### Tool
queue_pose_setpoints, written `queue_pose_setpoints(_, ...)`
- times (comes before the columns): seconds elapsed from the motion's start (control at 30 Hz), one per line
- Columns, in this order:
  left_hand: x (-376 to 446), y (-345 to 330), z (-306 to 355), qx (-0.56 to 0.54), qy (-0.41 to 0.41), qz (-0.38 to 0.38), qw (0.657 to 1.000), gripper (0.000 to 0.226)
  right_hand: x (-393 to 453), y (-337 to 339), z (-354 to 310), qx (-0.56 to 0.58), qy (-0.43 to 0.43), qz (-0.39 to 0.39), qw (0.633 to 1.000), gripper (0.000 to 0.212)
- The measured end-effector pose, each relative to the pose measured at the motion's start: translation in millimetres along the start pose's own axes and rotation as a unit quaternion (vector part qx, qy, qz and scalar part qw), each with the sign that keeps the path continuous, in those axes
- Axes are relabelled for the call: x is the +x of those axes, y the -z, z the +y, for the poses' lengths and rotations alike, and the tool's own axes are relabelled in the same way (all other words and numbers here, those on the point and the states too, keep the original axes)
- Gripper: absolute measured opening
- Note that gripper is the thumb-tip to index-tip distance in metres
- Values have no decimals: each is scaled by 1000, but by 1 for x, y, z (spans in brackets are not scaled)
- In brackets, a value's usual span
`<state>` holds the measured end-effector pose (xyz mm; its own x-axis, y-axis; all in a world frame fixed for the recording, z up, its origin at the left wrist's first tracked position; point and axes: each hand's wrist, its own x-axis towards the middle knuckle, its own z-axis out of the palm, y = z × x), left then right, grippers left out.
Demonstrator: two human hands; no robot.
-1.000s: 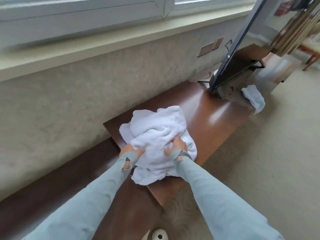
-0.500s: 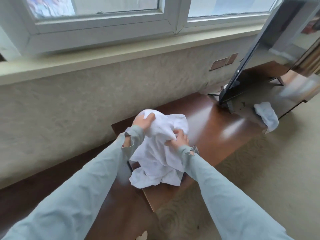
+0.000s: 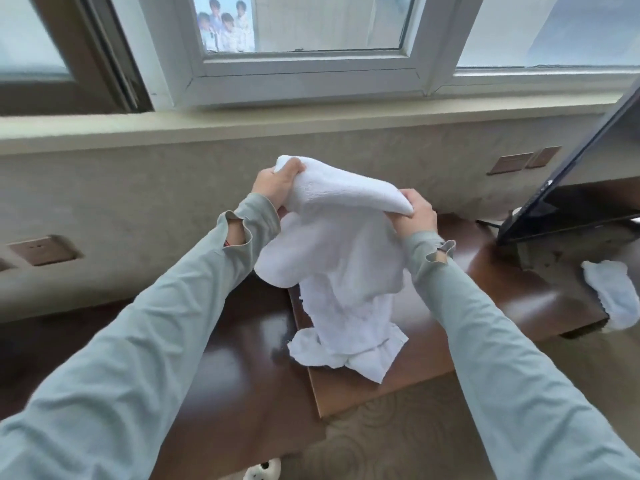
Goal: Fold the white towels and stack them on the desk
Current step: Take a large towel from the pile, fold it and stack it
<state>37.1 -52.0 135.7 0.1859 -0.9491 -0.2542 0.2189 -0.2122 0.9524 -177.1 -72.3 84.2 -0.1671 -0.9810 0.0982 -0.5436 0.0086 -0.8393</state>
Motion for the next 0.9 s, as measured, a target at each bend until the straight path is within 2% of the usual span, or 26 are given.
queue_pose_setpoints(0.1,0,32,-4,-33,14,34,999,30,-3,1,-39,18,96,41,994,30)
queue_pose_setpoints(0.2,-3,64,3,-54,-6,55,997,32,-13,-15,-82,45,167,77,982,37)
queue_pose_setpoints(0.33,-8,123,21,-86,-47,90,991,33,-28,-54,-133,78,200,70,974,32)
queue_pose_setpoints(0.5,-6,228,16,-121,-26,119,985,56,-57,-139,-172,57,229,33,971,27)
queue_pose_setpoints(0.63,-6,326,-21,-75,48,171,981,60,-94,-234,-167,22,186,-18,982,38)
queue_pose_setpoints(0.7,-6,371,-51,-34,101,191,976,63,-120,-285,-151,2,133,-56,990,33)
queue_pose_setpoints(0.77,-8,409,-84,9,165,202,965,51,-151,-331,-127,-19,79,-103,991,25)
queue_pose_setpoints(0.83,-12,441,-121,65,225,218,947,29,-185,-369,-100,-43,36,-150,987,23)
queue_pose_setpoints(0.9,-18,468,-162,110,280,220,928,20,-221,-400,-73,-81,-25,-217,973,20)
